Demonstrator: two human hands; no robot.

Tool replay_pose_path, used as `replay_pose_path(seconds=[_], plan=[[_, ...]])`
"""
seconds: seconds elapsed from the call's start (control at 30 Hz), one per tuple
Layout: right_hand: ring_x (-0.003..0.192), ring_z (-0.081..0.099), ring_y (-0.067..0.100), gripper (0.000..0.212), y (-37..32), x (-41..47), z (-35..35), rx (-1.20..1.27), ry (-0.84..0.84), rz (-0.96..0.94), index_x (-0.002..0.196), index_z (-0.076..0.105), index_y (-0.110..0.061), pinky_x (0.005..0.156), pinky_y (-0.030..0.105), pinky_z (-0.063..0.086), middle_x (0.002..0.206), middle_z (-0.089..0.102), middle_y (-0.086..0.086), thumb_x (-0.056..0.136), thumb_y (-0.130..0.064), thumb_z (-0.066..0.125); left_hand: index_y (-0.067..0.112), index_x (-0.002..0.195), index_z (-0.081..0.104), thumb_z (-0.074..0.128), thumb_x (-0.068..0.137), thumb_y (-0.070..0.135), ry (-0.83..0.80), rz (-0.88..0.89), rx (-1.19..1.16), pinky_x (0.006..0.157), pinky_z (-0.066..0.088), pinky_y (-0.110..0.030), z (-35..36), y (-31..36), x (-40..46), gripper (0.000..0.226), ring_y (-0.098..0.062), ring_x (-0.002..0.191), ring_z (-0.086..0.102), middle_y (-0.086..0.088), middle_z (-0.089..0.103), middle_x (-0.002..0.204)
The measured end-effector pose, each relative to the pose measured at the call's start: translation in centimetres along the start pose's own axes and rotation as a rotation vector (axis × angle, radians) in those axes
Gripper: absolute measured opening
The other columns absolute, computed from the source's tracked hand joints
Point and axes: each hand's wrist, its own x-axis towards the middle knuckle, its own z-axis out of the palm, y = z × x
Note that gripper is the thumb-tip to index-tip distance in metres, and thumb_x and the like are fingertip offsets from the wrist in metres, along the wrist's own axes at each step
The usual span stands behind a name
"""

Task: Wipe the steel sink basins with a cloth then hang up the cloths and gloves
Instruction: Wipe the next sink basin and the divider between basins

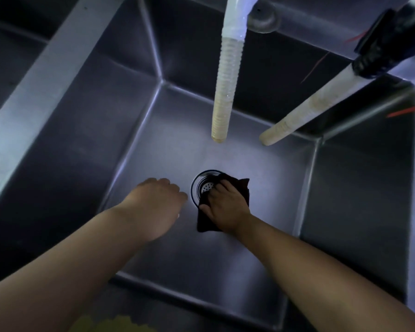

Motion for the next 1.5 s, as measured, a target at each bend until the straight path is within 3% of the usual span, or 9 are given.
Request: replay_pose_path(seconds=[0.17,0.23,0.33,0.53,0.63,0.77,0.93,1.2,1.5], plan=[[0.114,0.047,0.024,0.054,0.4,0.5,0.7,0.065,0.004,0.000,0.120,0.062,-0.010,0.111,0.035,0.012,0.116,0.061,0.005,0.099,-0.045,0.026,0.013,0.142,0.033,0.039,0.095,0.021,0.050,0.106,0.048,0.111,0.020,-0.040,4.4,1.4,5.3,0.048,-0.025,0.141,0.015,-0.009,0.013,0.156],[0.121,0.046,0.022,0.055,0.3,0.4,0.8,0.066,0.035,0.010,0.124,0.060,-0.012,0.111,0.039,0.020,0.124,0.060,0.004,0.097,-0.046,0.027,0.014,0.150,0.015,0.037,0.097,0.031,0.060,0.128,0.076,0.117,-0.002,-0.045,5.7,1.3,7.0,0.059,-0.023,0.145,-0.008,-0.008,-0.011,0.158],[0.121,0.047,0.022,0.061,0.2,0.1,1.0,0.029,0.043,0.038,0.122,0.061,-0.009,0.109,0.041,0.028,0.121,0.062,0.005,0.095,-0.048,0.024,0.022,0.150,0.008,0.036,0.093,0.053,0.092,0.086,0.081,0.113,-0.012,-0.049,7.5,0.3,8.9,0.071,-0.023,0.143,-0.018,-0.005,-0.020,0.156],[0.134,0.026,0.027,0.062,-0.9,0.0,1.3,-0.114,-0.082,0.130,0.139,0.045,-0.008,0.114,0.048,-0.009,0.132,0.055,0.010,0.099,-0.047,0.016,0.032,0.148,0.016,0.030,0.088,0.064,0.079,0.061,0.097,0.110,-0.016,-0.051,9.2,-0.2,9.9,0.069,-0.023,0.141,-0.025,0.004,-0.036,0.145],[0.133,0.031,0.028,0.060,-1.6,-0.1,1.0,-0.092,-0.036,0.167,0.132,0.054,-0.010,0.108,0.047,-0.029,0.118,0.065,0.009,0.099,-0.045,0.018,0.032,0.148,0.013,0.029,0.088,0.063,0.064,0.041,0.106,0.109,-0.019,-0.051,9.1,0.0,10.0,0.069,-0.023,0.140,-0.029,0.004,-0.035,0.148],[0.116,0.048,0.019,0.042,-1.4,-0.1,1.3,0.198,0.129,0.289,0.096,0.074,-0.018,0.115,0.041,-0.018,0.086,0.071,-0.003,0.095,-0.039,0.037,0.032,0.148,0.008,0.030,0.089,0.065,0.047,0.037,0.117,0.108,-0.020,-0.051,9.1,0.0,9.9,0.072,-0.023,0.138,-0.031,0.003,-0.043,0.137],[0.132,0.034,0.015,0.049,-0.7,-0.3,1.2,0.276,0.048,0.195,0.109,0.067,-0.027,0.107,0.041,-0.031,0.116,0.065,-0.013,0.097,-0.041,0.022,0.032,0.149,0.004,0.028,0.089,0.066,0.024,0.029,0.107,0.106,-0.024,-0.051,9.2,0.1,10.1,0.073,-0.021,0.126,-0.044,0.001,-0.046,0.136],[0.141,0.023,0.015,0.069,-1.0,-0.1,1.0,0.141,0.026,0.149,0.139,0.046,-0.018,0.112,0.049,-0.022,0.140,0.051,-0.005,0.095,-0.053,0.005,0.031,0.147,-0.014,0.022,0.089,0.066,0.032,0.019,0.100,0.106,-0.024,-0.050,9.3,0.3,10.0,0.077,-0.019,0.125,-0.044,0.003,-0.045,0.137],[0.136,0.034,0.038,0.041,-2.6,0.2,0.5,-0.106,-0.003,0.143,0.119,0.065,-0.017,0.115,0.053,-0.012,0.123,0.063,0.016,0.095,-0.044,0.047,0.032,0.147,-0.012,0.017,0.088,0.067,0.072,0.016,0.097,0.110,-0.021,-0.052,9.7,0.2,9.9,0.074,-0.022,0.136,-0.035,0.002,-0.042,0.139]])
